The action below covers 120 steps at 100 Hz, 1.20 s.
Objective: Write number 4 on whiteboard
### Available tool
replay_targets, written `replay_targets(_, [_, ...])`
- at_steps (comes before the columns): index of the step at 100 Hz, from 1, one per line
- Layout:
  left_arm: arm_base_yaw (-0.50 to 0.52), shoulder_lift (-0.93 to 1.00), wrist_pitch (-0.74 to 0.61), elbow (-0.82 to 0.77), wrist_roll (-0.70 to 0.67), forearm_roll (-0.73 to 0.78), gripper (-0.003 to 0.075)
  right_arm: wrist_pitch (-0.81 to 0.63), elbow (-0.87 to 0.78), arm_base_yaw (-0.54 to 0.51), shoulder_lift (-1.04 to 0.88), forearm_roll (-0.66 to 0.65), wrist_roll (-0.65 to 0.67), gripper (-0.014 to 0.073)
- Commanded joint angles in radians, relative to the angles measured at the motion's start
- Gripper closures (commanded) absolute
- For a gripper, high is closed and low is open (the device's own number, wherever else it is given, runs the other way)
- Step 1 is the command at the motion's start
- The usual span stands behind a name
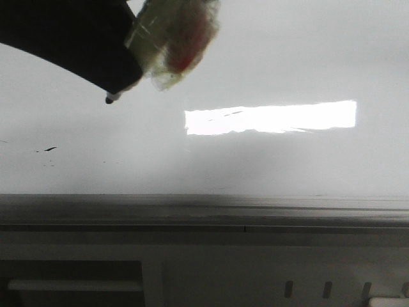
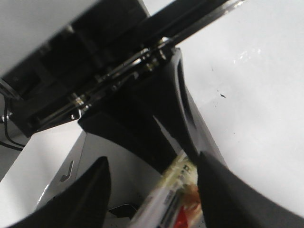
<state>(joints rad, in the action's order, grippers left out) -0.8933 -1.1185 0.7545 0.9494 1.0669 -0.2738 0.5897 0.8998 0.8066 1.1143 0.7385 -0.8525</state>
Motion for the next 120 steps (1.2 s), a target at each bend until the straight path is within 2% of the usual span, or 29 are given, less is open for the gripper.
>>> replay_targets(1, [-0.006,0.039,-0.064,0.037,-0.004,-0.002,0.0741,-0.007,0.028,-0.006,-0.014,0.016,-0.004,0.0228])
replay_targets(60, [-0.006,0.046,-0.065,0.037,-0.004,0.000,0.0741,-0.006,0.028,-0.006,-0.014,0.016,0.003,0.0231])
replay_targets(75, [-0.006,0.046,-0.065,0.037,-0.004,0.000,0.0741,-0.019,0.028,-0.006,-0.014,0.052,0.003,0.0240])
replay_targets(95, [-0.006,0.046,-0.066,0.037,-0.004,0.000,0.0741,-0.021,0.028,-0.006,-0.012,0.068,0.003,0.0440])
replay_targets(120, [-0.006,0.046,-0.067,0.037,-0.004,0.000,0.0741,-0.021,0.028,-0.006,-0.012,0.068,0.003,0.0616])
